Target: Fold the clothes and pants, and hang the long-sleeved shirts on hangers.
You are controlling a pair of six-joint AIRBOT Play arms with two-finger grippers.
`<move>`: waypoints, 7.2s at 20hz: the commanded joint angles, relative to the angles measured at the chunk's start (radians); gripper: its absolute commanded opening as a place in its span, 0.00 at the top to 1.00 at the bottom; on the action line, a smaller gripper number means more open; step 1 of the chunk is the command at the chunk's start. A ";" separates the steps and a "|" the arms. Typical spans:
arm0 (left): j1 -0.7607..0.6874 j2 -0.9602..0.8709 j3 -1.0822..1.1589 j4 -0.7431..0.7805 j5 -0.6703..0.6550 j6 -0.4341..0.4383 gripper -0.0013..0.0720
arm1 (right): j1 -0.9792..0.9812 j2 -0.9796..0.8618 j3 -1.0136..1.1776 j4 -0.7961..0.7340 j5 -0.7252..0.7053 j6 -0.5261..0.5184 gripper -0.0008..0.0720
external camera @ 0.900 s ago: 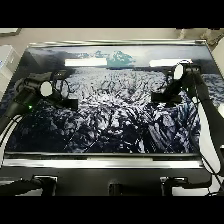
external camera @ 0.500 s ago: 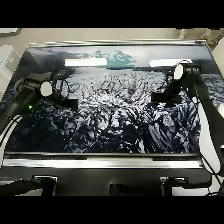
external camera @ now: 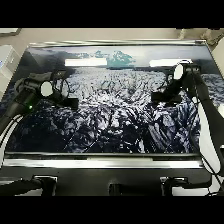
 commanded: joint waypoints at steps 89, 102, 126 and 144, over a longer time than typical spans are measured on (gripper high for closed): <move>0.218 0.062 -0.737 -1.175 0.376 0.530 0.19 | 0.002 0.340 -0.481 0.177 -0.079 -0.073 0.12; 0.088 -0.056 -0.686 -1.318 0.531 0.572 0.66 | 0.002 0.340 -0.481 0.178 -0.075 -0.074 0.12; 0.089 -0.062 -0.686 -1.385 0.478 0.611 0.95 | 0.002 0.284 -0.544 0.224 -0.213 -0.031 0.12; 0.216 0.078 -0.652 -1.319 0.373 0.658 0.95 | 0.009 0.076 -0.470 0.724 -0.314 -0.229 0.94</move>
